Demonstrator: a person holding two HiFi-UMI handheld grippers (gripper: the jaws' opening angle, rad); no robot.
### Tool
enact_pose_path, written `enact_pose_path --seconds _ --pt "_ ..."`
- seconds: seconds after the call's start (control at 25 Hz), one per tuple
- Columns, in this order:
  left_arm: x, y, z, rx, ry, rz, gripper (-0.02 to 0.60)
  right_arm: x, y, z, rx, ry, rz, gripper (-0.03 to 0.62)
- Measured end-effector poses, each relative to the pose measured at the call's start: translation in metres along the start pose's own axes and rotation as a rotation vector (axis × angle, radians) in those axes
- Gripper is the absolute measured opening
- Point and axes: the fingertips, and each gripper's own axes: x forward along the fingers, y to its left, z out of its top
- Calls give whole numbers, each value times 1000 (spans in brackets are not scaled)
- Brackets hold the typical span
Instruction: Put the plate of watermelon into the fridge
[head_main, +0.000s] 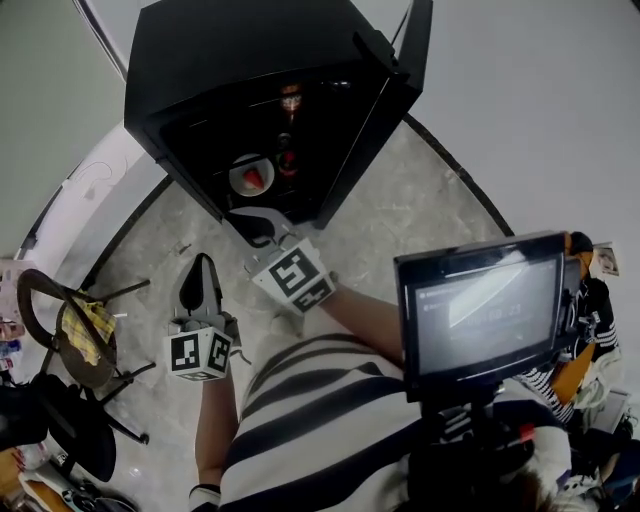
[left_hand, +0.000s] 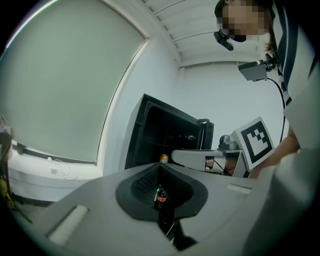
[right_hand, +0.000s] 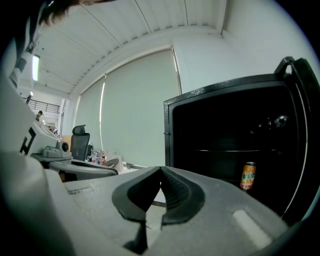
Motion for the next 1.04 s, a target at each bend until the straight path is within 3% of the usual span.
enact_pose_path --seconds 0.44,1.04 --pt "27 -19 17 29 -18 -92 0 -14 -16 8 23 -24 -66 -5" --pt "31 -43 7 22 9 -175 0 -40 -21 1 49 -28 -142 -5"
